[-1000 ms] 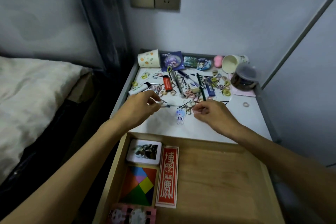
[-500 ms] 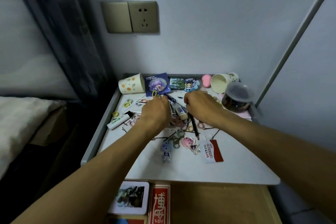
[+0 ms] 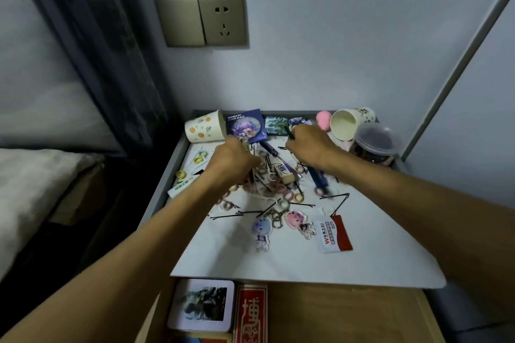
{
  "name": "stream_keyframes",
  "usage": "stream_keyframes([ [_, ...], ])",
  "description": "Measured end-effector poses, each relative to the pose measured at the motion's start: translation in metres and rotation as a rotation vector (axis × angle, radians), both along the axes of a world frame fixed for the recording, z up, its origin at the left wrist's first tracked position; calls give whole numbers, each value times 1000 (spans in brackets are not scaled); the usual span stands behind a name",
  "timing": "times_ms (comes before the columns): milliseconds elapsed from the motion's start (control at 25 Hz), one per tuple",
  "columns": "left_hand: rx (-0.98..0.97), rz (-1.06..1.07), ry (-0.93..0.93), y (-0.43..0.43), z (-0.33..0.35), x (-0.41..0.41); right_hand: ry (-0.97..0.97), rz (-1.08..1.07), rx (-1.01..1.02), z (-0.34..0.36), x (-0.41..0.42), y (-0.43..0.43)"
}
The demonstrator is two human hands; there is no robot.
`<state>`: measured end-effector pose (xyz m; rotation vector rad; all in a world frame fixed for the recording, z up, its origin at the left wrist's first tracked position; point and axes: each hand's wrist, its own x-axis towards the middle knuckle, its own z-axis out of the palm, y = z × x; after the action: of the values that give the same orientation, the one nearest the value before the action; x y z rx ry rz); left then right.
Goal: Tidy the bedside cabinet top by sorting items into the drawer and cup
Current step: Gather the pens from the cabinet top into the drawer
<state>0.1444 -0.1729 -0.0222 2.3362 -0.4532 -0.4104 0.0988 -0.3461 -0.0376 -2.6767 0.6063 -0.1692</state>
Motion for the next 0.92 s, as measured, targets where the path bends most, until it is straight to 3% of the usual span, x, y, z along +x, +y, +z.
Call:
stream_keyframes([
  [80, -199, 15, 226, 29, 15, -16, -13, 11, -5, 4, 8, 2],
  [280, -647, 84, 651, 100, 29, -68, 163, 92, -176, 3, 27, 30],
  [680, -783, 252, 628, 115, 8, -69, 215, 21, -310, 24, 29, 49],
  [800, -835, 186, 554, 113, 13, -72, 13, 38, -68, 52, 6, 62],
  [920, -844, 110, 492, 107, 11, -90, -122, 90, 484, 60, -60, 100],
])
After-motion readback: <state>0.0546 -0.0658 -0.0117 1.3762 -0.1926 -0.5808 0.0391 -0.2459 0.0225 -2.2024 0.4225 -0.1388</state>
